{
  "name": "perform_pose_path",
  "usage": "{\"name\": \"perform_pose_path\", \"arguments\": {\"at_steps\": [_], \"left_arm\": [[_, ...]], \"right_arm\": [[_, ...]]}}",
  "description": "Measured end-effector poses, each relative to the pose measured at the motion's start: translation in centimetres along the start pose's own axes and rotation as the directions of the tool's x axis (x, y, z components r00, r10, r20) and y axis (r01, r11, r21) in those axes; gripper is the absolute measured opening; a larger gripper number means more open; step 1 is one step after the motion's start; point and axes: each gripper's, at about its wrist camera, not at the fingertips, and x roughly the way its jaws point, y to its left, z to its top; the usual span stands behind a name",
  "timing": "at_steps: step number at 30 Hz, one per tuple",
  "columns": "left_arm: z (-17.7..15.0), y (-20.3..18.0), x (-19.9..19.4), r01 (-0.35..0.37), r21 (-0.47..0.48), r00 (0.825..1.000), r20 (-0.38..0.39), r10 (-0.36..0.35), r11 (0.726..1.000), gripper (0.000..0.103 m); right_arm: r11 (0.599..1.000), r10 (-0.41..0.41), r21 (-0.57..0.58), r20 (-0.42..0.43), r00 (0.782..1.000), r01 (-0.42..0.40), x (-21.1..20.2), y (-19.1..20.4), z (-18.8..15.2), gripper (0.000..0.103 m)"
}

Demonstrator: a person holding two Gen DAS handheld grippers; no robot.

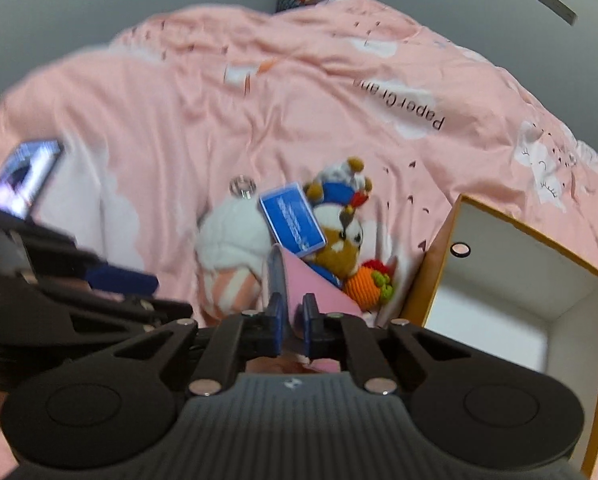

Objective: Organize objects

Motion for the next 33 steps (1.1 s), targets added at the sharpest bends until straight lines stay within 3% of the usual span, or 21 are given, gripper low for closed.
{"name": "perform_pose_path", "arguments": {"at_steps": [5,10,15,20,24,33], "left_arm": [[-0.8,-0.3,-1.6,0.022,0.025,1.000,-0.007,-0.022,0.999,0.036],[-1.8,-0.5,-1.7,0.042,0.049,0.998,-0.054,-0.039,0.998,0.035],[-2.5,-0.1,-0.4,0.070,0.040,0.992,-0.113,-0.065,0.997,0.036],[-2.8,-0.4,0.6,0.184,0.013,0.975,-0.127,-0.181,0.983,0.049],[-2.9,-1.6,1.9,0.127,0.044,0.987,-0.110,-0.122,0.991,0.051],[-2.9,-2.1,5.0,0.047,-0.013,0.991,-0.123,-0.048,0.999,0.047]], "right_arm": [[0.979,0.156,0.135,0.011,0.988,-0.156,-2.5,-0.2,-0.1,0.006],[0.912,0.293,0.307,-0.023,0.956,-0.272,-2.0,-0.7,-1.5,0.006],[0.877,0.285,0.421,-0.068,0.956,-0.232,1.6,-1.3,-2.6,0.006],[0.826,0.292,0.517,-0.054,0.955,-0.224,4.1,-2.5,-3.6,0.007],[0.809,0.299,0.536,-0.023,0.954,-0.241,4.7,-2.9,-3.7,0.007],[0.780,0.324,0.560,0.021,0.946,-0.280,5.1,-3.1,-4.1,0.007]]}}
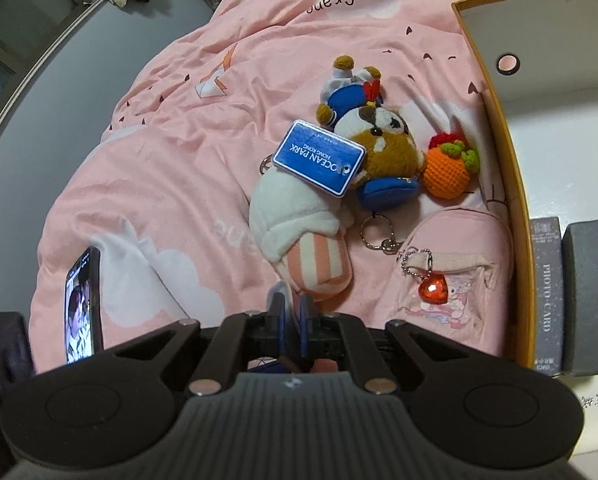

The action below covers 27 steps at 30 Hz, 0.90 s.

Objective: Organize objects

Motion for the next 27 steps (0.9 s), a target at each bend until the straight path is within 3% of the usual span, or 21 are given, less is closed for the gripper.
{"name": "perform_pose_path", "arguments": {"at_steps": [2,4,8,10,13,17,23,27], "left_arm": [[0.0,0.4,0.0,0.022,-0.021,1.000,-0.004,-0.022,1.000,0.045],[-0.1,0.5,-0.7,0.008,-0.020,1.000,0.015,-0.007,1.000,0.039],[0.2,1.2,-2.4,-0.048,-0.016,0.996,0.081,0.050,0.999,0.034],[0.4,2.0,-2.6,-0.054,-0.030,0.994,0.091,0.057,0.998,0.033],[0.7,2.6,-2.7,-0.062,-0.046,0.994,0.090,0.066,0.997,0.032],[0.7,3.4,-2.9,-0.058,-0.071,0.993,0.099,0.065,0.996,0.028],[0.6,4.6,-2.7,-0.054,-0.110,0.994,0.089,0.064,0.992,0.026],[0.5,4.9,-2.5,-0.057,-0.115,0.994,0.085,0.067,0.992,0.025]], "right_arm": [[1.000,-0.009,-0.008,-0.005,1.000,0.009,-0.1,0.1,0.0,0.009],[0.999,-0.027,-0.022,0.007,1.000,0.027,-0.8,0.2,0.1,0.024],[0.981,-0.146,-0.117,0.078,0.986,0.154,-2.6,1.1,0.1,0.027],[0.957,-0.226,-0.169,0.072,0.971,0.235,-2.4,1.5,0.3,0.027],[0.880,-0.357,-0.311,0.063,0.932,0.358,-0.5,2.6,0.0,0.039],[0.760,-0.479,-0.458,0.083,0.874,0.461,2.5,3.9,-0.4,0.049],[0.652,-0.577,-0.594,0.016,0.816,0.472,6.6,4.2,-0.9,0.055],[0.576,-0.631,-0.661,0.013,0.776,0.480,9.1,4.1,-1.4,0.064]]}}
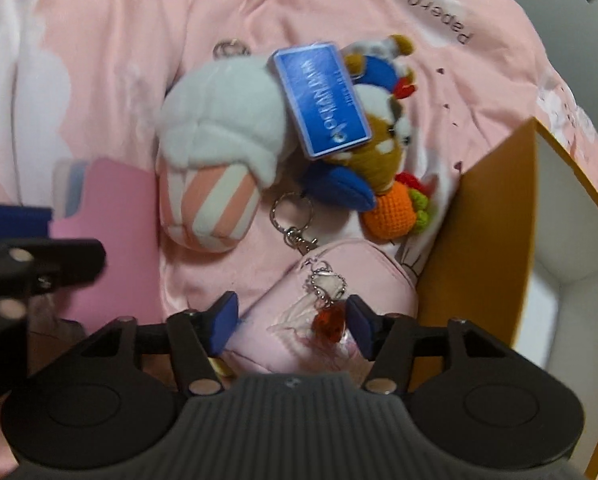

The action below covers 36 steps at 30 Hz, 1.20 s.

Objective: Organize objects
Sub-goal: 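Grasp the pink pouch with the heart charm using the right gripper, then lower the pink wallet and pink pouch into the orange box with both grippers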

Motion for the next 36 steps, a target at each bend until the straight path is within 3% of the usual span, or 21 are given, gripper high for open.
{"name": "perform_pose_path", "arguments": {"at_steps": [3,6,11,14,15,21,25,30,36], "left_arm": [[0.0,0.2,0.0,0.006,-0.007,1.000,-0.001,-0.006,1.000,0.025],[-0.1,0.1,0.0,0.004,0.000,1.000,0.000,-0.004,1.000,0.025],[-0.2,0.0,-0.1,0.007,0.005,1.000,0.001,-0.007,1.000,0.024],[-0.2,-0.3,-0.5,0.017,0.009,1.000,0.007,-0.017,1.000,0.023],[-0.2,-0.3,-0.8,0.022,0.013,1.000,0.013,-0.022,1.000,0.023],[0.1,-1.2,-2.3,0.045,0.047,0.998,0.038,-0.047,0.998,0.020],[0.7,-1.7,-4.0,0.112,0.030,0.992,0.051,-0.114,0.993,0.019],[2.0,-3.6,-6.5,0.192,0.049,0.976,0.099,-0.196,0.980,0.019],[4.2,-8.2,-9.1,0.308,0.123,0.931,0.164,-0.325,0.943,0.019]], "right_arm": [[1.000,-0.017,0.007,-0.005,1.000,0.017,0.7,0.1,0.1,0.061],[1.000,0.005,0.018,0.023,1.000,-0.005,-0.6,-0.5,-0.3,0.048],[0.987,0.111,0.102,0.126,0.986,-0.125,-4.2,-3.4,-1.4,0.038],[0.957,0.198,0.166,0.221,0.955,-0.237,-6.7,-5.3,-2.5,0.029],[0.945,0.212,0.194,0.250,0.945,-0.263,-7.5,-6.0,-2.9,0.019],[0.831,0.347,0.298,0.383,0.856,-0.470,-10.1,-10.2,-5.1,0.018],[0.799,0.343,0.329,0.438,0.831,-0.503,-11.4,-11.6,-6.0,0.017],[0.755,0.321,0.355,0.532,0.783,-0.551,-13.8,-14.6,-7.4,0.017],[0.745,0.171,0.431,0.615,0.770,-0.509,-17.4,-18.7,-10.9,0.017]]}}
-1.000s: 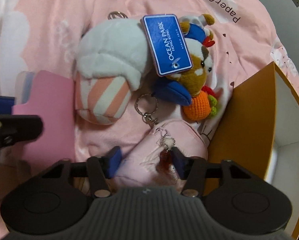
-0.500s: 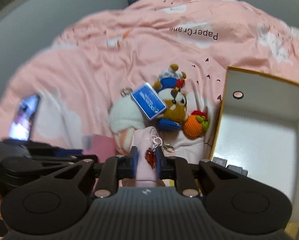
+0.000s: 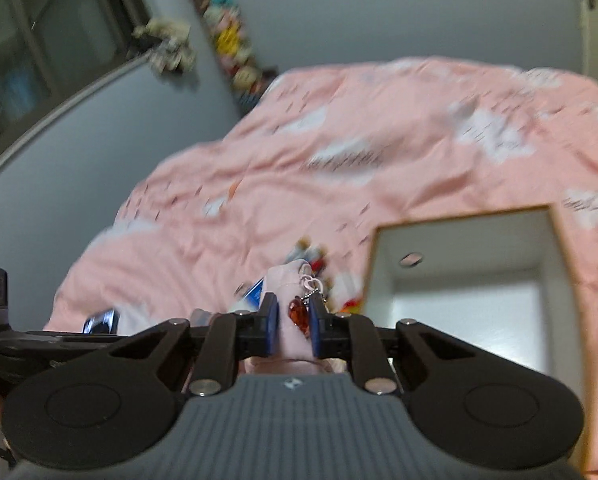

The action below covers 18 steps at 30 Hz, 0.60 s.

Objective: Organize objects
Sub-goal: 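Lower the pink wallet and pink pouch into the orange box with both grippers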

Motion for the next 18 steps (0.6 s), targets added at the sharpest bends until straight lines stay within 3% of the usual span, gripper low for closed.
{"name": "perform_pose_path", "arguments": {"at_steps": [3,8,14,18], "left_arm": [[1.0,-3.0,1.8,0.067,0.039,0.998,0.000,-0.067,0.997,0.019],[0.7,-6.9,7.6,0.174,0.033,0.983,-0.071,-0.171,0.984,0.018],[-1.1,-8.6,14.5,0.162,0.024,0.978,-0.140,-0.158,0.986,0.018],[-2.0,-8.1,16.9,0.132,-0.005,0.978,-0.163,-0.131,0.991,0.018]], "right_arm": [[0.996,-0.078,0.035,0.049,0.996,0.076,-2.1,-2.0,0.0,0.017],[0.974,-0.194,0.131,0.060,0.979,0.185,-3.1,-6.4,-1.2,0.017],[0.949,-0.233,0.221,0.020,0.972,0.223,-1.2,-10.8,-3.1,0.017],[0.938,-0.260,0.236,-0.011,0.965,0.255,0.9,-12.1,-4.2,0.017]]}}
